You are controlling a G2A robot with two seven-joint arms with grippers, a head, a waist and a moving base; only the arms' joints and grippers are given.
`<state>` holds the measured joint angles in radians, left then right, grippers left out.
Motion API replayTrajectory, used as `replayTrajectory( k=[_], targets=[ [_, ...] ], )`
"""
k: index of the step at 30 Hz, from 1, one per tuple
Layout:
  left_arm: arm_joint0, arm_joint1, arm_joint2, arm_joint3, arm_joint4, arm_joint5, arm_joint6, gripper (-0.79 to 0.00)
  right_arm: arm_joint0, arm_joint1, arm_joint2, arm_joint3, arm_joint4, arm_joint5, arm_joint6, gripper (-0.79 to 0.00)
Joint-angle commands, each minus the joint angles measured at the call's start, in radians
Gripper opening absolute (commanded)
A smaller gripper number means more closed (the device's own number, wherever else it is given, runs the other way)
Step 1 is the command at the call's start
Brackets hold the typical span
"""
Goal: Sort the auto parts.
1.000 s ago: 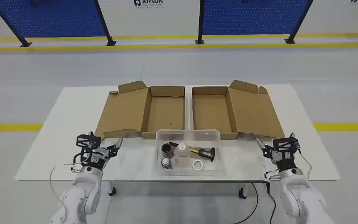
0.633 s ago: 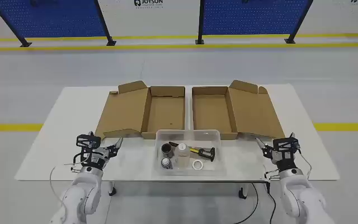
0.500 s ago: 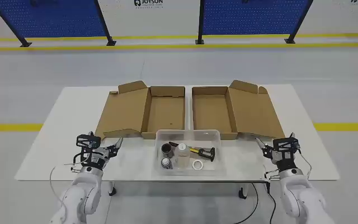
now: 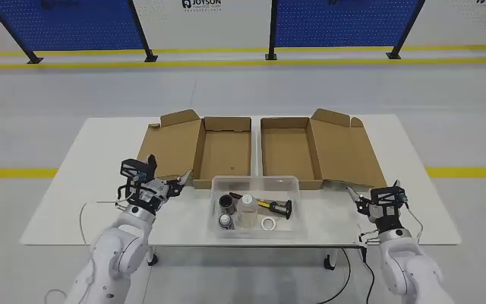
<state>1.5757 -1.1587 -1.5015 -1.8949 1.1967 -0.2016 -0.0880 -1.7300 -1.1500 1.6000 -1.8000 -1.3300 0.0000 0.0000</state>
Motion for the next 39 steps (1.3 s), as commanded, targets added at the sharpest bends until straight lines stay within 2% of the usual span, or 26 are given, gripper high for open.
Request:
replayTrajectory(
  k=[1, 5, 13, 27, 39],
  targets=[
    [-0.019, -0.001, 0.027, -0.013, -0.020, -0.039, -0.032, 0.000, 0.000, 0.000, 0.000, 0.000, 0.000, 0.000, 0.000, 0.000],
    [-0.043, -0.004, 0.089, -0.015, -0.088, -0.126, -0.083, 0.000, 0.000, 0.000, 0.000, 0.000, 0.000, 0.000, 0.000, 0.000],
    [-0.071, -0.007, 0.209, 0.020, -0.020, -0.235, -0.138, 0.000, 0.000, 0.000, 0.000, 0.000, 0.000, 0.000, 0.000, 0.000],
    [-0.130, -0.025, 0.371, 0.126, 0.022, -0.239, -0.143, 0.000, 0.000, 0.000, 0.000, 0.000, 0.000, 0.000, 0.000, 0.000],
    [-0.214, -0.045, 0.456, 0.236, 0.036, -0.201, -0.123, 0.000, 0.000, 0.000, 0.000, 0.000, 0.000, 0.000, 0.000, 0.000]
  ],
)
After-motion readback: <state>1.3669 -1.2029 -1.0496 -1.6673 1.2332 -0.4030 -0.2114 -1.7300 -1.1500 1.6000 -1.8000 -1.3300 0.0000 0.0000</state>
